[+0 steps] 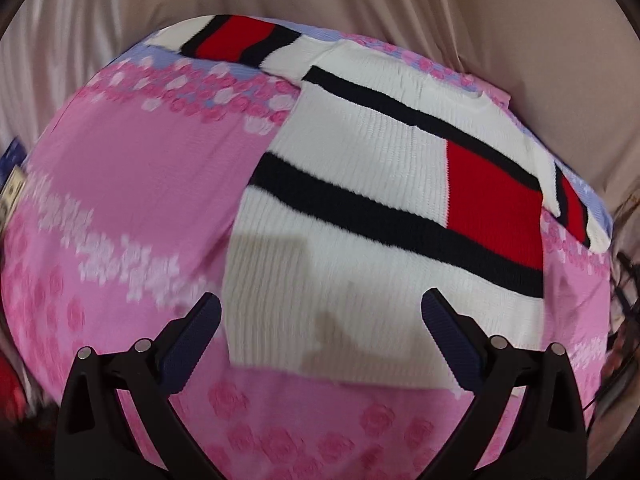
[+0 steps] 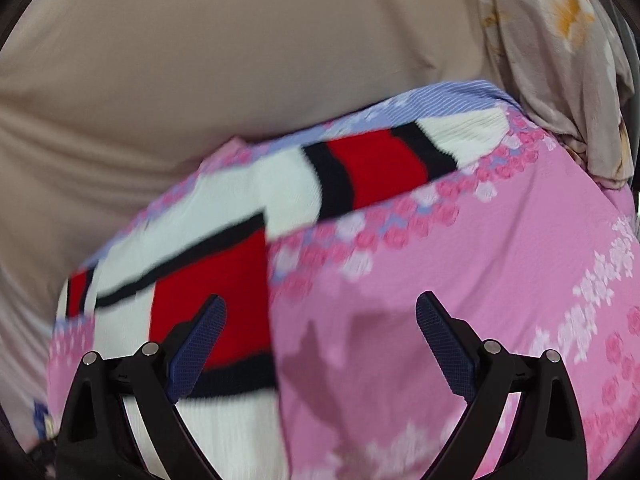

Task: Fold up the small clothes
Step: 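Grasp the red-striped sleeve with the right tool and lift it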

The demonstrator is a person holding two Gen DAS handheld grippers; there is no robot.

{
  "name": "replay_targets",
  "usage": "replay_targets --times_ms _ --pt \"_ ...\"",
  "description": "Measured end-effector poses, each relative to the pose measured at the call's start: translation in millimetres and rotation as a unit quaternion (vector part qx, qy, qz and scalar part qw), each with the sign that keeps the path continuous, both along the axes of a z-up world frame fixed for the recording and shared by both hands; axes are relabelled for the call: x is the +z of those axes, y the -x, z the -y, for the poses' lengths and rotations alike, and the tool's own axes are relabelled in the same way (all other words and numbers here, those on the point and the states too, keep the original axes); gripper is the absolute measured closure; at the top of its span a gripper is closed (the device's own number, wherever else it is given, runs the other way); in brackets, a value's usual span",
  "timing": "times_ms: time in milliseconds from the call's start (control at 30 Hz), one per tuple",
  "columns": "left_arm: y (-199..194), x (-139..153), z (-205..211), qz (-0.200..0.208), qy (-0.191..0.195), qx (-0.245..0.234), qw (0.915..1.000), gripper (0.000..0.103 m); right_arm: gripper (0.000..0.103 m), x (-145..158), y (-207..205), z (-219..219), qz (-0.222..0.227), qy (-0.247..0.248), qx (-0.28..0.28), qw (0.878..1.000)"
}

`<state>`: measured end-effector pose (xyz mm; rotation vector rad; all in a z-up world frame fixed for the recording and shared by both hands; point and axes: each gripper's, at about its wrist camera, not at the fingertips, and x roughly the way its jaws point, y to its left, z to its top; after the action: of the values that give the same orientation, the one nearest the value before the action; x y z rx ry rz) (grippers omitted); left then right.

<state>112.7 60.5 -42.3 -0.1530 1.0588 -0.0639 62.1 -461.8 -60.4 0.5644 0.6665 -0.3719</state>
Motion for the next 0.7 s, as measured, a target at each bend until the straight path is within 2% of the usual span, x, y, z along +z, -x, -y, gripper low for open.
replay_targets --times_ms 67,167,267,433,467,567,633,667,700 --pt "-20 -3 -1 0.008 -0.022 -0.018 0.9996 0.005 0.009 -11 -18 28 0.024 -0.014 -0.034 0.999" --pt "-39 -8 -4 0.025 -0.046 -0.016 0.9985 0.005 0.009 -34 -43 69 0.038 -0.041 -0.081 0.995" --pt "-50 -17 -6 0.013 -0.044 0.000 0.9989 0.005 0.009 -59 -65 106 0.069 -0.077 -0.110 0.988" --pt "-55 -33 2 -0.005 -0.059 0.007 0.9982 0.005 0.009 -99 -94 138 0.087 -0.125 -0.130 0.980" --pt "-56 -36 5 -0.006 -0.065 0.006 0.9979 0.005 0.015 -104 -97 142 0.092 -0.133 -0.132 0.978" --pt "-58 -44 15 -0.009 -0.081 0.002 0.9967 0.005 0.043 -110 -103 152 0.119 -0.146 -0.146 0.971" --pt "-62 -47 22 -0.011 -0.082 0.003 0.9965 0.005 0.089 -106 -107 158 0.130 -0.153 -0.151 0.968" --pt "-63 -48 24 -0.013 -0.078 0.005 0.9968 0.005 0.097 -98 -111 158 0.136 -0.149 -0.151 0.968" --pt "-65 -48 25 -0.014 -0.073 0.007 0.9972 0.005 0.096 -81 -117 152 0.143 -0.132 -0.143 0.970"
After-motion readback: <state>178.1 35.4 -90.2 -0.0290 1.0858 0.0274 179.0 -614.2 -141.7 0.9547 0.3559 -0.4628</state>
